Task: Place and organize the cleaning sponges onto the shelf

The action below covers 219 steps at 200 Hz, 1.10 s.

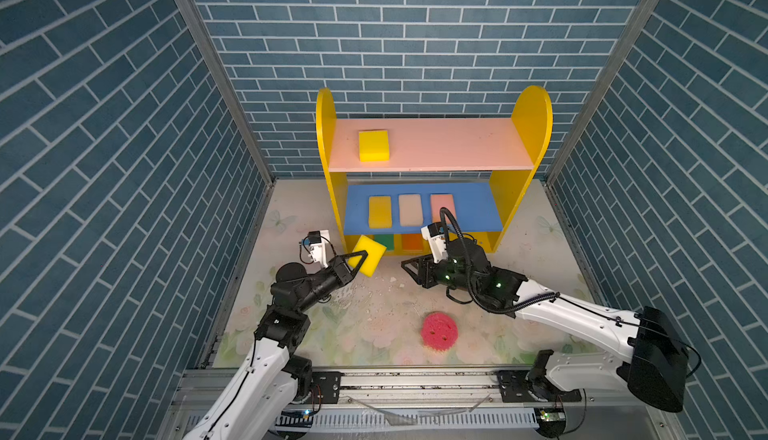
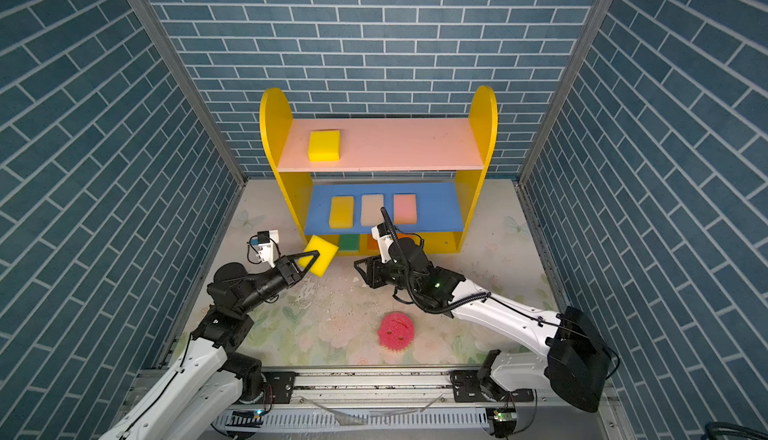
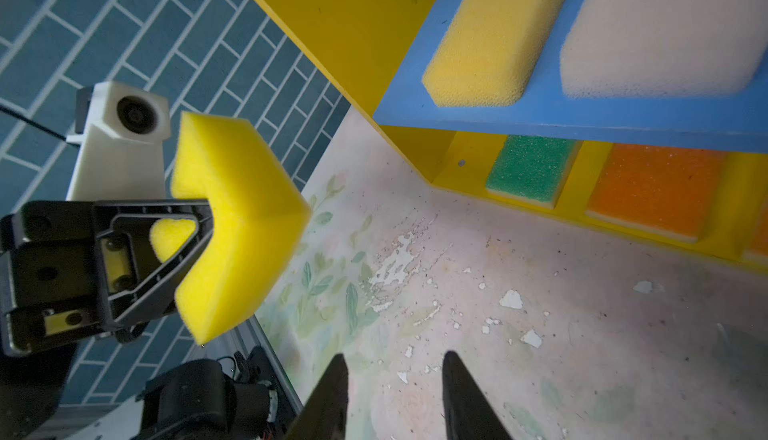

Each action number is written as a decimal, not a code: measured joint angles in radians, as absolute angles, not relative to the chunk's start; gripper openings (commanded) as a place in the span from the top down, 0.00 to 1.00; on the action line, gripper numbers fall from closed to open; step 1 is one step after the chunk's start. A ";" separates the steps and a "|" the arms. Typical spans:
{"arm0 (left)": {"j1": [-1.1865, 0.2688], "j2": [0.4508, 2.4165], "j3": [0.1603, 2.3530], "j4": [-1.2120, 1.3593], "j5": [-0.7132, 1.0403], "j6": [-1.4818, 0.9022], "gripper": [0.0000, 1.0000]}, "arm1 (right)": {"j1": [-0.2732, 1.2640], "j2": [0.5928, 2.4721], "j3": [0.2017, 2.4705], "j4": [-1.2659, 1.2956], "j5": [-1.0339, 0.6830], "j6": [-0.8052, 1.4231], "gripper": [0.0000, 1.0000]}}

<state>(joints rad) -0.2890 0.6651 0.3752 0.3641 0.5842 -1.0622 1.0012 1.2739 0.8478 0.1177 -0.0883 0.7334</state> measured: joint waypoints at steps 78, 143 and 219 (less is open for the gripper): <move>-0.336 0.679 0.396 0.594 0.450 -1.163 0.99 | 1.103 1.399 0.904 0.398 -0.047 0.808 0.39; -0.351 0.665 0.421 0.621 0.414 -1.168 0.97 | 1.120 1.406 0.968 0.505 -0.077 0.807 0.37; -0.361 0.669 0.422 0.627 0.404 -1.174 0.96 | 1.142 1.423 1.018 0.549 -0.125 0.807 0.37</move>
